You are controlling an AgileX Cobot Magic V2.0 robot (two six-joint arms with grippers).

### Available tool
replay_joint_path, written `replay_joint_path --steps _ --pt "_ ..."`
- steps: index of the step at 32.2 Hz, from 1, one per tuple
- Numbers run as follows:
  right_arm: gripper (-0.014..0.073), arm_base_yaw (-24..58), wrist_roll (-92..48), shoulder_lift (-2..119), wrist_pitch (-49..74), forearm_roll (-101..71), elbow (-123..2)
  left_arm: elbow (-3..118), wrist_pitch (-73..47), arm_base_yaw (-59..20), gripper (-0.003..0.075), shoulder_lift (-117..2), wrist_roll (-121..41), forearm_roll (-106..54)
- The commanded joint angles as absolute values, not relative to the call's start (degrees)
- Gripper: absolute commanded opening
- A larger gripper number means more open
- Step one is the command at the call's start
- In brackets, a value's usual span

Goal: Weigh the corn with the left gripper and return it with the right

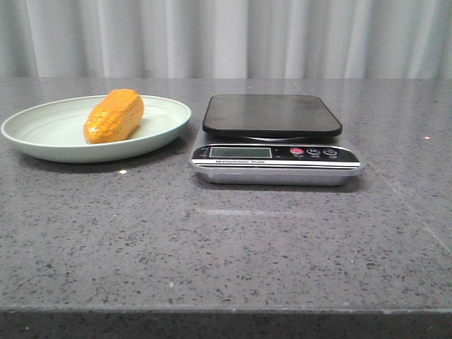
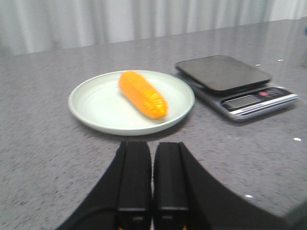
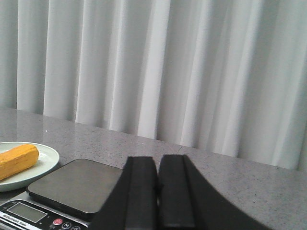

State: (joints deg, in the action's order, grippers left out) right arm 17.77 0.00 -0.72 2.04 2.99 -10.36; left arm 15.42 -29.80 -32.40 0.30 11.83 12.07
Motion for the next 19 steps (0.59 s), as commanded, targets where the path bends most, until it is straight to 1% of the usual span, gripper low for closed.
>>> replay_joint_path --steps 1,4,7,10,16,19 --pt "0.0151 17.6 -0.7 -1.2 -2.8 3.8 -11.7 15.1 -22.3 -26.8 0.0127 1.2 11.7 11.0" --pt "0.0151 17.6 -0.7 -1.2 -2.8 3.8 -11.7 12.1 -17.7 -17.7 0.0127 1.3 11.7 9.8" --pt "0.0151 17.6 -0.7 -1.2 -2.8 3.8 -11.7 9.5 -13.1 -10.4 0.0127 1.3 11.7 8.8" --pt "0.0151 17.6 -0.7 -1.2 -2.8 3.8 -11.7 6.7 -8.5 -5.1 0.0127 1.3 11.7 7.1" --pt "0.0151 17.6 -0.7 -1.2 -2.8 3.8 -11.7 3.6 -4.1 2.1 0.0127 1.5 11.7 5.4" --pt "0.0151 17.6 -0.7 -1.2 -2.8 3.8 -11.7 2.4 -2.9 3.8 0.0127 1.5 11.7 5.4"
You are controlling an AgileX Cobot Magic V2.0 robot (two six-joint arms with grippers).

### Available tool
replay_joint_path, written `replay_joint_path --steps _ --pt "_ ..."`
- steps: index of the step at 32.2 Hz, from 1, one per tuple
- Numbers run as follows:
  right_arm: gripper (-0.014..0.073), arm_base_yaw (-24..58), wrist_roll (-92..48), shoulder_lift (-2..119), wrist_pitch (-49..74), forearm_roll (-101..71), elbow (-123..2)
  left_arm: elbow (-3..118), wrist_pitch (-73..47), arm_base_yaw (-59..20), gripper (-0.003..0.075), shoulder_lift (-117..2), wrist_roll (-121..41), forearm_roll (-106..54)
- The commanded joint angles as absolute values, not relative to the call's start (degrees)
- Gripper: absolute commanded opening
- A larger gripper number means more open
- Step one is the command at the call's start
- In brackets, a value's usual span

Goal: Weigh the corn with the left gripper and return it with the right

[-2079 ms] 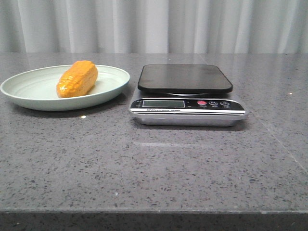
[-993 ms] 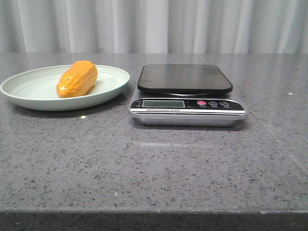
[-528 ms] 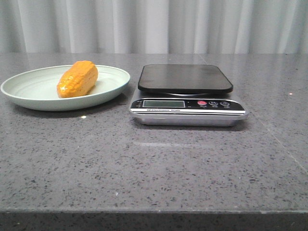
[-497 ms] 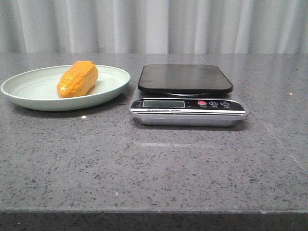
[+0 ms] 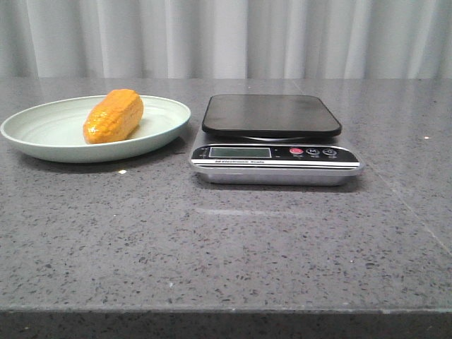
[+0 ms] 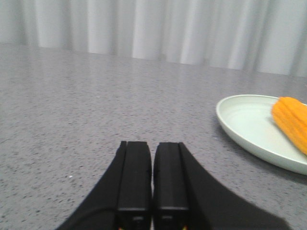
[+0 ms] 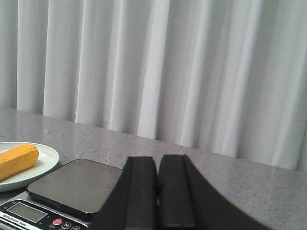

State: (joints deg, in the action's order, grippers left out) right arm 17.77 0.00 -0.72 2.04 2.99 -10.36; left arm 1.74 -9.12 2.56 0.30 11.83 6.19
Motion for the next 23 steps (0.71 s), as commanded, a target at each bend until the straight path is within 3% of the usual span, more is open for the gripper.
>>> replay_joint_path --steps 1,7,23 --pt "0.0151 17.6 -0.7 -1.2 -2.8 3.8 -11.7 2.2 -2.5 4.0 0.0127 1.5 11.7 5.5" --pt "0.0151 17.6 -0.7 -1.2 -2.8 3.8 -11.7 -0.6 5.2 2.9 0.0127 1.5 11.7 5.5" --pt "0.0151 17.6 -0.7 -1.2 -2.8 3.8 -11.7 -0.5 5.4 -0.1 0.0127 1.5 5.6 -0.4"
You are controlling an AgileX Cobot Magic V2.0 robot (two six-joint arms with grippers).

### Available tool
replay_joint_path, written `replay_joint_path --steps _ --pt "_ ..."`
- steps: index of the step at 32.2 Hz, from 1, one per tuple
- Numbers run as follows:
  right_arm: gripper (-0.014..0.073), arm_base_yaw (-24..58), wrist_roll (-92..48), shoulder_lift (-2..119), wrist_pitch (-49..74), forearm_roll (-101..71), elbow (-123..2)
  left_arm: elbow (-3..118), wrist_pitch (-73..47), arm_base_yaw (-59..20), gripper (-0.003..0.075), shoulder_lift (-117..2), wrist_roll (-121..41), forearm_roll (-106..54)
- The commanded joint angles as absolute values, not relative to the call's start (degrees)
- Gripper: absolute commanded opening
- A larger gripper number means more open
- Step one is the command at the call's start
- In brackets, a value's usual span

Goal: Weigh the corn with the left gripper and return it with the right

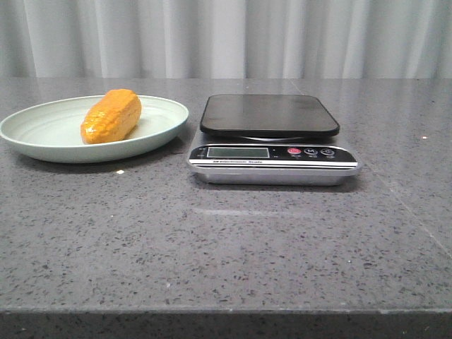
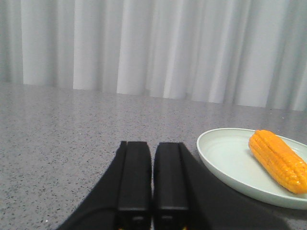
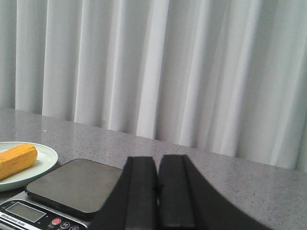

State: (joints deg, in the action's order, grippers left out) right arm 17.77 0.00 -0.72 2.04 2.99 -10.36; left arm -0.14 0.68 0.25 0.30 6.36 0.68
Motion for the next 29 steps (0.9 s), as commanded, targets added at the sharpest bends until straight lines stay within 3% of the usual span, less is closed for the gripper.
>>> replay_joint_path --steps 1,29 --pt "0.0151 17.6 -0.7 -1.2 -2.8 3.8 -11.7 -0.5 5.4 -0.1 0.0127 1.5 5.2 -0.4" --pt "0.0151 17.6 -0.7 -1.2 -2.8 3.8 -11.7 -0.5 5.4 -0.1 0.0127 1.5 4.6 -0.4"
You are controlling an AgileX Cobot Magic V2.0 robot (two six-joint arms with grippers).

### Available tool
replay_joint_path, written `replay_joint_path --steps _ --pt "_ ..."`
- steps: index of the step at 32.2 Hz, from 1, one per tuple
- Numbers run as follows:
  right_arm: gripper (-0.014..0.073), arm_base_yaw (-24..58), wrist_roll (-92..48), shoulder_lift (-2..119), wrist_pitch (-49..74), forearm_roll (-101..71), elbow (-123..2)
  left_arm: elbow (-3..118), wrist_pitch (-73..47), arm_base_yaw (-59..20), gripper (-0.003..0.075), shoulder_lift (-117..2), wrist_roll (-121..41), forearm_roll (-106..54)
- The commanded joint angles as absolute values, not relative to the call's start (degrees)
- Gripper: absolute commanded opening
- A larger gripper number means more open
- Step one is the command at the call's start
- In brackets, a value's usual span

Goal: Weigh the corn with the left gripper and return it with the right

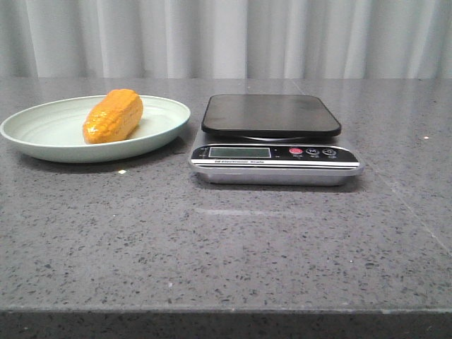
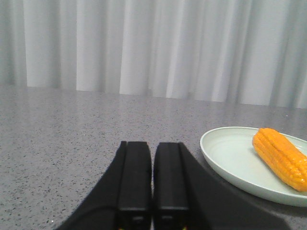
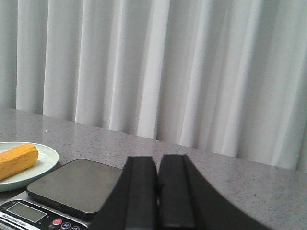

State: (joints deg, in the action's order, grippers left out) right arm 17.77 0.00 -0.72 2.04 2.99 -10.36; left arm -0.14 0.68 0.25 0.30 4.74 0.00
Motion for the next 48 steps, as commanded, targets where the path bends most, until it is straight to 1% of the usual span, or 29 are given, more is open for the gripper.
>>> replay_joint_path --steps 1,7,15,18,24,32,48 --pt "0.0151 17.6 -0.7 -1.2 -2.8 3.8 -11.7 -0.5 5.4 -0.1 0.0127 1.5 4.6 -0.4" --pt "0.0151 16.8 -0.7 -1.2 -1.2 3.8 -11.5 -0.5 5.4 -0.1 0.0127 1.5 4.6 -0.4" --pt "0.0151 5.1 -0.5 -1.2 -1.3 3.4 -4.8 -0.5 5.4 -0.1 0.0127 1.5 4.6 -0.4" --pt "0.0151 3.0 -0.3 -1.2 -1.5 1.3 -2.1 -0.5 5.4 -0.1 0.0127 1.5 4.6 -0.4" --pt "0.0151 1.3 -0.3 -1.2 -3.4 -3.6 1.1 -0.5 5.4 -0.1 0.0127 1.5 4.6 -0.4" --pt "0.0151 0.3 -0.4 -1.5 -6.1 -3.6 1.2 -0.5 5.4 -0.1 0.0127 1.5 4.6 -0.4" --pt "0.0151 0.3 -0.4 -1.6 -6.1 -3.6 1.2 -0.5 5.4 -0.1 0.0127 1.5 4.6 -0.4"
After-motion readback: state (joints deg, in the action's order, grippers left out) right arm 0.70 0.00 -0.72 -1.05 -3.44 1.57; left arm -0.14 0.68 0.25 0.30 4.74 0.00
